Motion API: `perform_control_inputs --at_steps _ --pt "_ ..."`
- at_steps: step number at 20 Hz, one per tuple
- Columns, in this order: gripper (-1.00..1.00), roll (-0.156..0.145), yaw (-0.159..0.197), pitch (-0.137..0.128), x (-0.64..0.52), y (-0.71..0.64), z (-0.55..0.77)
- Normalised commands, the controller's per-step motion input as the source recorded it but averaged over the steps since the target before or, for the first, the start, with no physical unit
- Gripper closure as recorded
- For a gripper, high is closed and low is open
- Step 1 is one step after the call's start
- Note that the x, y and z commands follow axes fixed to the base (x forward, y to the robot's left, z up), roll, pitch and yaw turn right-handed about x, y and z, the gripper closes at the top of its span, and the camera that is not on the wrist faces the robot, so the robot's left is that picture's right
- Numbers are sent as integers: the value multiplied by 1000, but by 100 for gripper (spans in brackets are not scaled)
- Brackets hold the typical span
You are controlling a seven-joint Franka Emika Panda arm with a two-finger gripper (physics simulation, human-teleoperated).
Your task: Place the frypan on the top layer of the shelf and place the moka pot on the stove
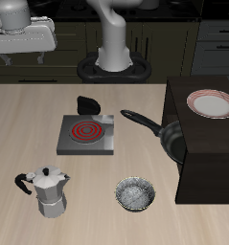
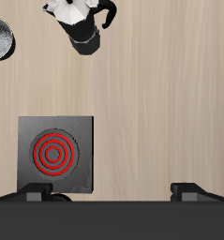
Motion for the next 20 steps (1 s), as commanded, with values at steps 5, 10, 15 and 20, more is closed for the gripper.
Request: perform_control_inputs --at_steps 5,10,15,20 --pt "-100 -32 -17 21 221 -56 -10" --pt "-100 26 -10 41 280 37 52" --pt "-100 77 28 10 227 158 124" --pt "-100 29 3 -4 382 266 192"
